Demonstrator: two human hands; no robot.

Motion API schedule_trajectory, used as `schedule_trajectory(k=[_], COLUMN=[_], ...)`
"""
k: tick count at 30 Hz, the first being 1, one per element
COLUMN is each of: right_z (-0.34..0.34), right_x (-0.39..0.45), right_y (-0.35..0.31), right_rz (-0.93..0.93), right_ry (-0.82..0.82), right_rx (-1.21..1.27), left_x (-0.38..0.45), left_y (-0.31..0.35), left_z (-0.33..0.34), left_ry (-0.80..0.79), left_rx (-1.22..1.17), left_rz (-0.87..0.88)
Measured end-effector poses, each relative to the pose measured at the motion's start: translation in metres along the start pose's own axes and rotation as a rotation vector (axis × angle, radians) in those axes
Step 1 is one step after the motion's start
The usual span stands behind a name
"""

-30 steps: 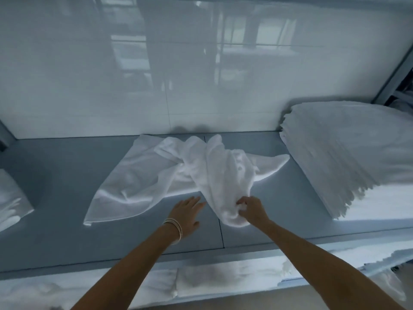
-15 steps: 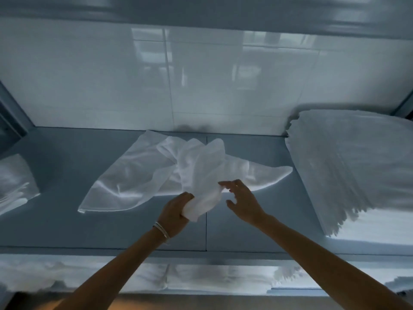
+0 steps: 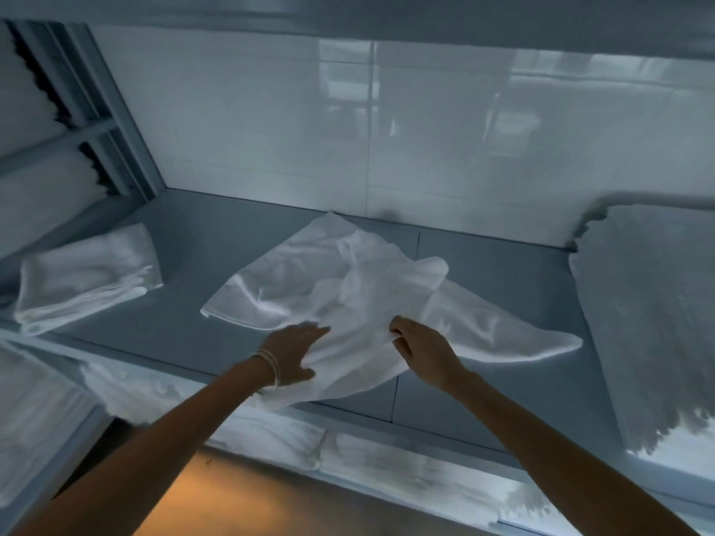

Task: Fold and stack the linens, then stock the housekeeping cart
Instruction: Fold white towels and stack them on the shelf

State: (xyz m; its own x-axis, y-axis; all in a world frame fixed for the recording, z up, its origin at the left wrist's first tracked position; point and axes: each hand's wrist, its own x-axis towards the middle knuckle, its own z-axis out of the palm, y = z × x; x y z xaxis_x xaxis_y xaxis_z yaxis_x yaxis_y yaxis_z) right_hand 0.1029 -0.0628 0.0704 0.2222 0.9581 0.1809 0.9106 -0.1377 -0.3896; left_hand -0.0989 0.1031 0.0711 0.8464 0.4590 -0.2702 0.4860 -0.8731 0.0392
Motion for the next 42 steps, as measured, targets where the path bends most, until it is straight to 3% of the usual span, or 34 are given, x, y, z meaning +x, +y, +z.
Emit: schedule_trajectory(k=[3, 8, 14, 19, 26, 29, 32, 35, 38, 40, 42], right_z=[-0.001, -0.016, -0.011, -0.004, -0.013, -0.007, 0.007, 0.037, 0.075, 0.093, 0.105], right_x=[-0.004, -0.002, 0.022, 0.072, 0.192, 0.254, 0.305, 0.338, 0.346, 0.334, 0.309], right_y=[-0.014, 0.017, 0.047, 0.032, -0.060, -0.106, -0.154, -0.198, -0.206, -0.191, -0.164], right_rz=[-0.115, 0.010, 0.242, 0.307, 0.304, 0.283, 0.222, 0.025, 0.049, 0.171, 0.214], right_ry=[0.039, 0.191, -0.072, -0.116, 0.070, 0.135, 0.234, 0.257, -0.015, -0.197, -0.349], right_rx=[0.059, 0.195, 0.036, -0.001, 0.182, 0.238, 0.274, 0.293, 0.168, 0.060, -0.055], left_x=[0.017, 0.035, 0.016, -0.008, -0.033, -0.039, -0.048, -0.058, -0.062, -0.063, -0.057], left_y=[0.059, 0.089, 0.064, -0.008, -0.135, -0.189, -0.242, -0.297, -0.346, -0.370, -0.377], left_z=[-0.004, -0.019, -0.046, -0.065, -0.082, -0.080, -0.072, -0.054, -0.016, 0.014, 0.032], left_ry=[0.197, 0.479, 0.490, 0.648, 0.825, 0.828, 0.879, 0.956, 0.814, 0.622, 0.485], left_rx=[-0.465, -0.549, -1.033, -1.326, -1.462, -1.541, -1.593, -1.719, -1.798, -1.527, -1.157], left_rz=[0.087, 0.016, 0.064, -0.138, -0.459, -0.572, -0.641, -0.864, -1.079, -1.252, -1.249])
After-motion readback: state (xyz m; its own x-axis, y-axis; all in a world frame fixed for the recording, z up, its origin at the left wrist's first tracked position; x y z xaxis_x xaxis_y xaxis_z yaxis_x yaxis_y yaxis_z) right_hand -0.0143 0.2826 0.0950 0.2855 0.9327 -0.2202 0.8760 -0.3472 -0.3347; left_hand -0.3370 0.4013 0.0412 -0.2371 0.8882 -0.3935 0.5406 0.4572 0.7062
